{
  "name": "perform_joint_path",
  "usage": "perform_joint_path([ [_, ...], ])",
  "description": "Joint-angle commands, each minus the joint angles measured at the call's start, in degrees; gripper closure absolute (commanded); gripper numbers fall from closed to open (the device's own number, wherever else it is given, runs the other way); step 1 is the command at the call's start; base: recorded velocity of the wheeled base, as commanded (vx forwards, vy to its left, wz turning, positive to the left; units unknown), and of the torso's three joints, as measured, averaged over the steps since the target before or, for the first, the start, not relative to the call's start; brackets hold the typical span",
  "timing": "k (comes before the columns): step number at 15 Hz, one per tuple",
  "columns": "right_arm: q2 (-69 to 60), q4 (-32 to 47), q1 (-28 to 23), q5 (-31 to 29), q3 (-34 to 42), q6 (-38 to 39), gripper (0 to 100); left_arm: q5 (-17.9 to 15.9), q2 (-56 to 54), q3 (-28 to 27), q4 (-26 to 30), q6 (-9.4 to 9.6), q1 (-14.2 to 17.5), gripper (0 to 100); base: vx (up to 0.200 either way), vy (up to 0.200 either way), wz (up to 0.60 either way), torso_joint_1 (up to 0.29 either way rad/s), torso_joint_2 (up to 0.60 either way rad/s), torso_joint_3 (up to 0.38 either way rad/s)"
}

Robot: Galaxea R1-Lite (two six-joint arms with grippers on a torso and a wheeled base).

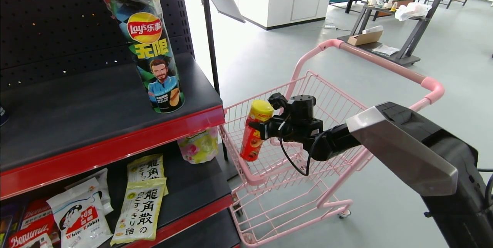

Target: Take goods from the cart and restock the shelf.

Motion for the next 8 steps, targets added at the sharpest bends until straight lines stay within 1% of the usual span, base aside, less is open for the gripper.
perform_joint_path([
  [1,-3.5,0.1,0.3,-0.2,2.0,-0.1,100,0.0,0.0,0.0,-0.1,0.03,0.0,0,0.0,0.0,0.0,0.0,0.0,0.0],
  [2,-7.2,0.8,0.7,-0.2,4.8,-0.2,100,-0.1,0.0,-0.2,-0.1,0.03,0.0,0,0.0,0.0,0.0,0.0,0.0,0.0],
  [4,-19.2,4.4,0.6,-0.4,11.5,-0.5,100,-0.3,0.0,-0.6,-0.1,0.03,0.0,0,0.0,0.0,0.0,0.0,0.0,0.0],
  [6,-32.2,9.0,-0.6,-2.3,16.4,-1.9,100,-0.1,0.2,-1.8,-0.1,-0.06,0.0,0,0.0,0.0,0.0,0.0,0.0,0.0],
  [8,-42.4,13.4,-1.9,-4.4,20.4,-3.2,100,0.4,0.8,-2.0,-0.1,0.03,0.2,0,0.0,0.0,0.0,0.0,0.0,0.0],
])
